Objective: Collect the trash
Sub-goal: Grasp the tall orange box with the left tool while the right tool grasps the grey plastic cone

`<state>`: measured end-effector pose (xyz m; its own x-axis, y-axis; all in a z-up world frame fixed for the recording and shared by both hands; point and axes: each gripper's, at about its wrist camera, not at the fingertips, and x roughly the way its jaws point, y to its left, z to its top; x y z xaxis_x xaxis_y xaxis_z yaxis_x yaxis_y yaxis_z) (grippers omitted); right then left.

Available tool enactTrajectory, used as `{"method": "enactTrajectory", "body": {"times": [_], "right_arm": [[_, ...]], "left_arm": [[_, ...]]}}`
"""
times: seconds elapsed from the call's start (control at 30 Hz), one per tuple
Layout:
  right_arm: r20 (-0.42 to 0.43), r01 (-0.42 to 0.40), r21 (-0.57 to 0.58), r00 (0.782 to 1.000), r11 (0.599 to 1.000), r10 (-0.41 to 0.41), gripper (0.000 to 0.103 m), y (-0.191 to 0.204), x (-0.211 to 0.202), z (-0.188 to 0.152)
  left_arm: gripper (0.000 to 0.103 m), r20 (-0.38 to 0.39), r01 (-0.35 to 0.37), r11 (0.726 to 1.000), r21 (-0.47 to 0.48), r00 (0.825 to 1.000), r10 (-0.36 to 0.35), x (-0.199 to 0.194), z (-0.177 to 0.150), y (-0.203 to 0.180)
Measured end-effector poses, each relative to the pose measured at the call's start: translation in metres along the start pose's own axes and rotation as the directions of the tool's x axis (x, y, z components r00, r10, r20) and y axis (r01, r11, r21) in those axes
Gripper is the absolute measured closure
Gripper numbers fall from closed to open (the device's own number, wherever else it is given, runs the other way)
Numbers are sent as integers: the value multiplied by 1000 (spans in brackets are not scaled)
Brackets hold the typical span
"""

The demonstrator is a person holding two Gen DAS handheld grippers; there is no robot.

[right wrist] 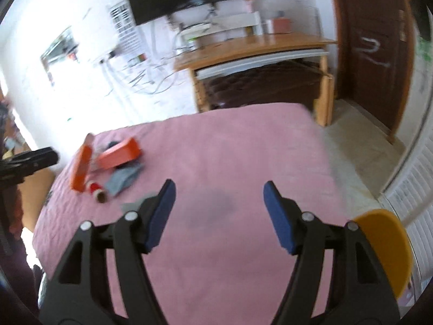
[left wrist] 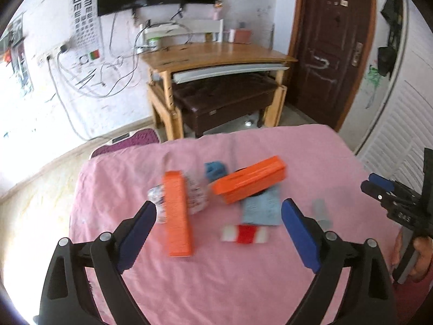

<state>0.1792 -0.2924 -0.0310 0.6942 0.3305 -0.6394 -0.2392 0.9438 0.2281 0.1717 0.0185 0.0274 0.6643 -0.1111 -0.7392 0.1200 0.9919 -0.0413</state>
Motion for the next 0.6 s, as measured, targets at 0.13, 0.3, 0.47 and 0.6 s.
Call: {"method": "enactTrajectory", "body": {"times": [0.13, 0.3, 0.47, 0.6], "right_arm": [[-42, -18, -57, 999, 998, 16, 33, 34, 16, 1], [-77, -25, -115, 997, 993, 17, 33, 64, 26, -5], [-107, -3, -153, 994, 988, -13, 33, 78, 34, -13], [-125, 10, -162, 992, 987, -30, 24, 85, 41, -18]], "left_arm": [[15, -37, 5, 999, -42, 999, -6, 21, -5, 27], [15, -64, 37, 995, -89, 997, -43, 39, -21, 38], [15, -67, 81, 991, -110, 994, -88, 48, -30, 43], [25, -67, 105, 988, -116, 991, -113, 53, -37, 41]]}}
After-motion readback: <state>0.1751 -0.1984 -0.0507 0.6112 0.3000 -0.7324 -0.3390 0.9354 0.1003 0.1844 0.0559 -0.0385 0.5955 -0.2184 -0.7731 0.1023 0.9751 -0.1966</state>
